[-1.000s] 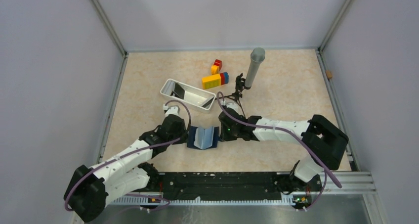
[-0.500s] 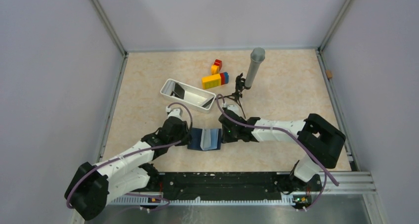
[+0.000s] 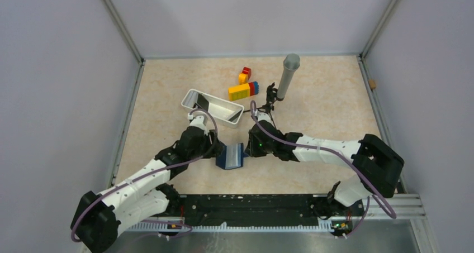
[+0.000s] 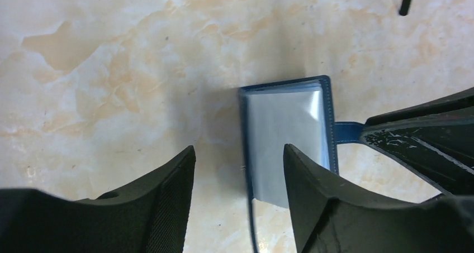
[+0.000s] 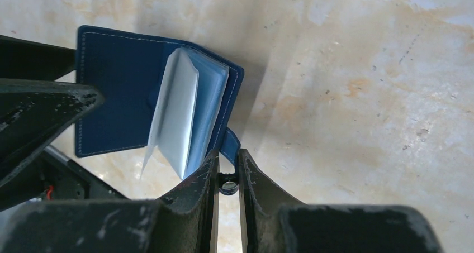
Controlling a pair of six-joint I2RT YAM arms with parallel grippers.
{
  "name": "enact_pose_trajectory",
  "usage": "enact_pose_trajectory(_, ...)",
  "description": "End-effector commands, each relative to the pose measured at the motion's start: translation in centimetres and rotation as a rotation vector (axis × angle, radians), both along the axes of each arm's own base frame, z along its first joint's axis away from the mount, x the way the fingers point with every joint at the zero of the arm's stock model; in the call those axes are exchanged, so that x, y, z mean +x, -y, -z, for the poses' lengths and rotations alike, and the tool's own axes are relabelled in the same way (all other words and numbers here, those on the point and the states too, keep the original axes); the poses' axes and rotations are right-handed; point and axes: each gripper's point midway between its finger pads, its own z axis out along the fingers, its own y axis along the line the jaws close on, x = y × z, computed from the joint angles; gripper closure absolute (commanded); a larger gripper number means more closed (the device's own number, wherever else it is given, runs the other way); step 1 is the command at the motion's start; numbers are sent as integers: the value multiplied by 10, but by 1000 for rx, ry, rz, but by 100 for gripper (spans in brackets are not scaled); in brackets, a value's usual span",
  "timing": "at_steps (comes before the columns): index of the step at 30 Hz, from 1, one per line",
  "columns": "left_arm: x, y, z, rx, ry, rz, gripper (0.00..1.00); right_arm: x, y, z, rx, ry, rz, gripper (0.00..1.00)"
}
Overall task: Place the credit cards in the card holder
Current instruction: Open the card holder at the center of the board.
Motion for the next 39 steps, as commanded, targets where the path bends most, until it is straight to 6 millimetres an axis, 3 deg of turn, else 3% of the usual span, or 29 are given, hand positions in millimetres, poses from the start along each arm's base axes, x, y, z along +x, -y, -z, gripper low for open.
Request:
enact_pose_trajectory(1, 8, 19, -31, -84, 70, 65, 37, 1, -18, -32, 121, 60, -34, 100)
enact_pose_trajectory(5, 5, 35, -30, -121, 52, 140, 25, 0, -23, -46, 177, 78, -46, 100)
enact_pose_trajectory(11, 6, 39, -21, -103, 6, 153, 23, 1, -22, -66, 221, 120, -39, 100)
enact_pose_trajectory(22, 6, 42, -16, -137, -4, 138, 20, 0, -21, -62, 217, 109, -43, 100)
enact_pose_trajectory(27, 5, 42, -10, -131, -15, 138, 26, 0, -20, -60, 212, 106, -39, 100)
enact_pose_trajectory(31, 4, 40, -4, -119, -29, 133, 37, 3, -8, -42, 135, 90, 11, 100)
enact_pose_trajectory(39, 2, 37, -2, -127, -19, 116, 38, 2, 22, 1, -18, 35, 106, 100)
